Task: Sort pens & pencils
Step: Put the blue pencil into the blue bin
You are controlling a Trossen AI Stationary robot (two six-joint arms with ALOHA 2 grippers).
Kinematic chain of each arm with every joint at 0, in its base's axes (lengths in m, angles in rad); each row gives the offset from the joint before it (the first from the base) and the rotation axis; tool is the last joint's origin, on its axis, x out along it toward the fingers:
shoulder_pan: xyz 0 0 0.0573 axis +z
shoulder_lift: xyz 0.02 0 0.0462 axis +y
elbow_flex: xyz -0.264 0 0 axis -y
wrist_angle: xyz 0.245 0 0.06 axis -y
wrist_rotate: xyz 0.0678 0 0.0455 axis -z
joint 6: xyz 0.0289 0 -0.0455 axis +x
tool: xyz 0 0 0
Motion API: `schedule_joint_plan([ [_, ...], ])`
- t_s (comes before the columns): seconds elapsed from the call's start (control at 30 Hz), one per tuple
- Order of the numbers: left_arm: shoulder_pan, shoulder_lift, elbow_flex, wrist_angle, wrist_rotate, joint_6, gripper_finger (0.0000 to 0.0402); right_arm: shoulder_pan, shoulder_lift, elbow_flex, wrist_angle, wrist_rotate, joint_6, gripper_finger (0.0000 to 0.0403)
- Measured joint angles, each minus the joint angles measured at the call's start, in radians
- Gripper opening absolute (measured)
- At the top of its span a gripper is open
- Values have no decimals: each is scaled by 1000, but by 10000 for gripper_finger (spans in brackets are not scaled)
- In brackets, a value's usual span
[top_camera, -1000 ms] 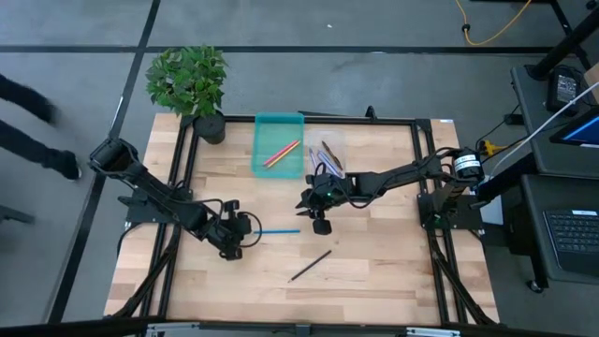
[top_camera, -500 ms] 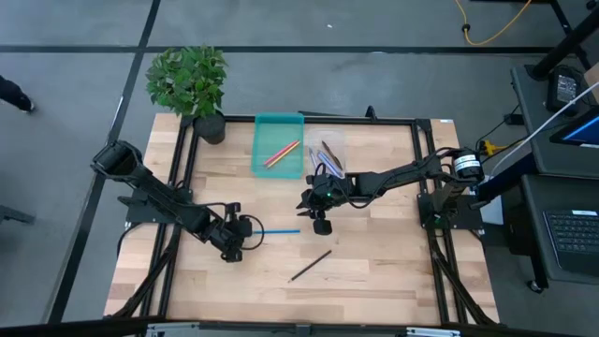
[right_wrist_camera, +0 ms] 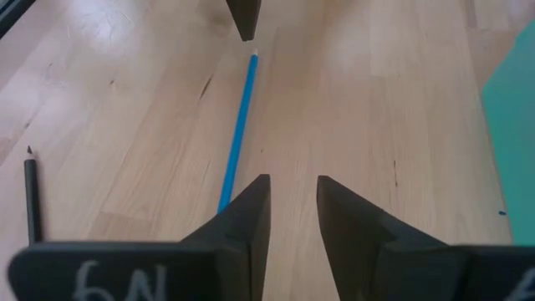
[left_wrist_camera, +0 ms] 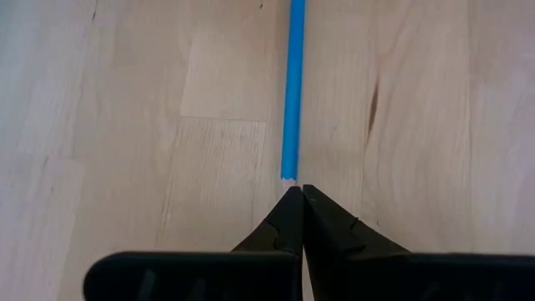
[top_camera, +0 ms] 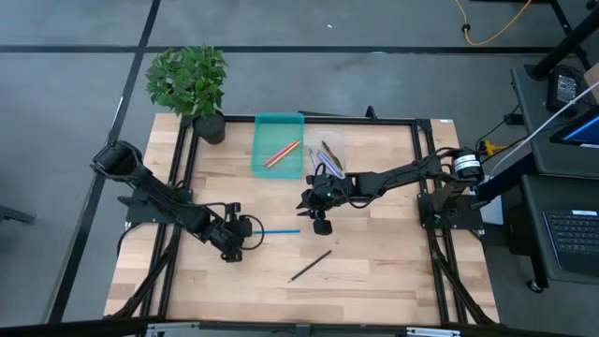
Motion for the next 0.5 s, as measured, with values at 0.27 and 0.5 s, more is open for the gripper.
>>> schedule_joint_plan([
  [0.27,1,30,0,1,5,0,0,0,0,0,0,0,0,101],
  [0.5,27,53,0,2,29,13,0,0,0,0,-2,0,1,101],
])
